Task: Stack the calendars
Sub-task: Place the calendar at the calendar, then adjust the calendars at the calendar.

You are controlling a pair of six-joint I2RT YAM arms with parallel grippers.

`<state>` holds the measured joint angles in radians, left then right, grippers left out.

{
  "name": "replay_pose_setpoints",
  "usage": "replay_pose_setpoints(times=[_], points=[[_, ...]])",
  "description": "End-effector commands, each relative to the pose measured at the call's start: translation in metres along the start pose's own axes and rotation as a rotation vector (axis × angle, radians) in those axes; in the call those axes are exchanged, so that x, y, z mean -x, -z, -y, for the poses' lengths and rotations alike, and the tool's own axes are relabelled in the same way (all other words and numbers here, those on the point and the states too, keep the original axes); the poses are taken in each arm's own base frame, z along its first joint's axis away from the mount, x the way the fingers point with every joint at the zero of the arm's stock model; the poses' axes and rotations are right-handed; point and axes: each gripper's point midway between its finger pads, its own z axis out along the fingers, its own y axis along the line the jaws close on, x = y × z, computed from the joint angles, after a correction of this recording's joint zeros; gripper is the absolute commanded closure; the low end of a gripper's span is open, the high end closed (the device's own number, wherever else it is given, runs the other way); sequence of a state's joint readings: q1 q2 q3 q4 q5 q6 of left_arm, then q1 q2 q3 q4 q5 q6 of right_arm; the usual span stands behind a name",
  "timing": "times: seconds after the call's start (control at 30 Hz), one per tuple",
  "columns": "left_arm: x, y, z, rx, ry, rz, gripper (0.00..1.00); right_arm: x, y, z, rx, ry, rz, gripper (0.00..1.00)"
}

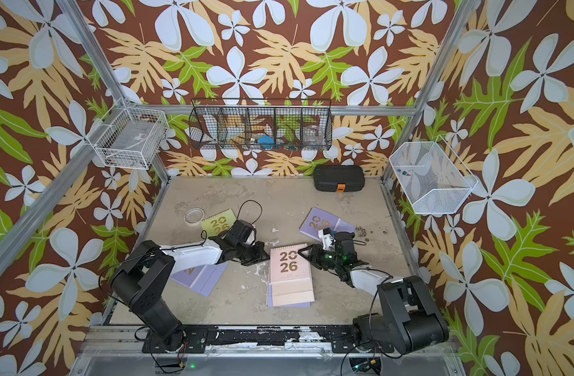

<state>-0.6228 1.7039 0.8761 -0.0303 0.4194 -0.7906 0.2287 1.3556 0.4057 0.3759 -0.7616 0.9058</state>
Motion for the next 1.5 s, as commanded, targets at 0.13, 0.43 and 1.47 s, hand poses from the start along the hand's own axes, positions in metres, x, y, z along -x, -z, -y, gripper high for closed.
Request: replay_pose_setpoints(times=[0.13, 0.43, 1.47], points=[[0.002, 0.000, -0.001, 0.005, 0.000, 0.001, 1.00, 0.001, -0.003, 0.011, -0.076, 0.017, -0.009, 0.50], [0.002, 0.000, 0.000, 0.004, 0.000, 0.001, 1.00, -0.002, -0.006, 0.023, -0.162, 0.006, -0.025, 0.43], [0.006, -0.002, -0.002, 0.030, -0.004, 0.000, 1.00, -0.023, -0.007, 0.022, -0.292, 0.054, -0.115, 0.24]])
